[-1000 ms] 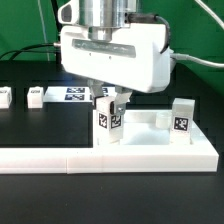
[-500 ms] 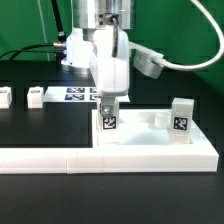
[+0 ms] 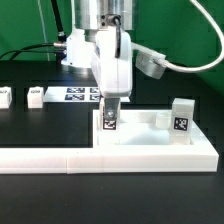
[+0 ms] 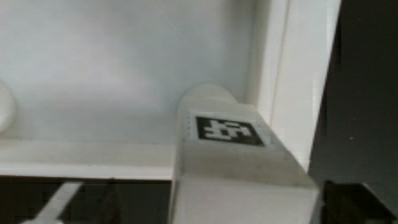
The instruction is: Assemble square table
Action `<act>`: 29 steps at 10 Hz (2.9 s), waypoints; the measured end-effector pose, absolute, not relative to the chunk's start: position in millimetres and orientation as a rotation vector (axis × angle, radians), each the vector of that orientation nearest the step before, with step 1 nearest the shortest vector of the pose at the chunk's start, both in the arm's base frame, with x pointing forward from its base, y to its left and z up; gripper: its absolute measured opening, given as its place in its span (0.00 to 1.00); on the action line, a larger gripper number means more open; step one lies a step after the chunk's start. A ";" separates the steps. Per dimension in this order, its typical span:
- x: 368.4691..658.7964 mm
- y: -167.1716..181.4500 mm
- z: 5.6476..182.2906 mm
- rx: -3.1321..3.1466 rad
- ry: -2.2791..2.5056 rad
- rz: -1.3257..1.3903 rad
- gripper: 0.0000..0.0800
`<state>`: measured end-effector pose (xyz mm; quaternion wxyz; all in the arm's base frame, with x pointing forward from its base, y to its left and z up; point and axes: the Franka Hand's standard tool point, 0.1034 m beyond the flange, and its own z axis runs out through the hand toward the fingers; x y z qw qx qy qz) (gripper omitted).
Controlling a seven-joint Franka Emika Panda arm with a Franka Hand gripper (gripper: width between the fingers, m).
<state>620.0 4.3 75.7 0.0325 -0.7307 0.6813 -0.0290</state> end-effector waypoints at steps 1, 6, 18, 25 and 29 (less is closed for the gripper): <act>620.9 6.8 76.1 -2.384 1.944 -0.102 0.79; 624.7 16.2 76.8 -2.849 1.173 -0.182 0.81; 625.7 8.4 76.1 -3.100 0.376 -0.218 0.58; 624.5 2.5 75.7 -2.871 1.158 -0.203 0.36; 621.1 3.8 73.9 -2.484 1.819 -0.134 0.36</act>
Offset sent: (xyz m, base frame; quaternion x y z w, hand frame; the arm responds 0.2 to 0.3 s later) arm -0.0042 0.0237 0.0022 0.0403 -0.0332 -0.3726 0.9265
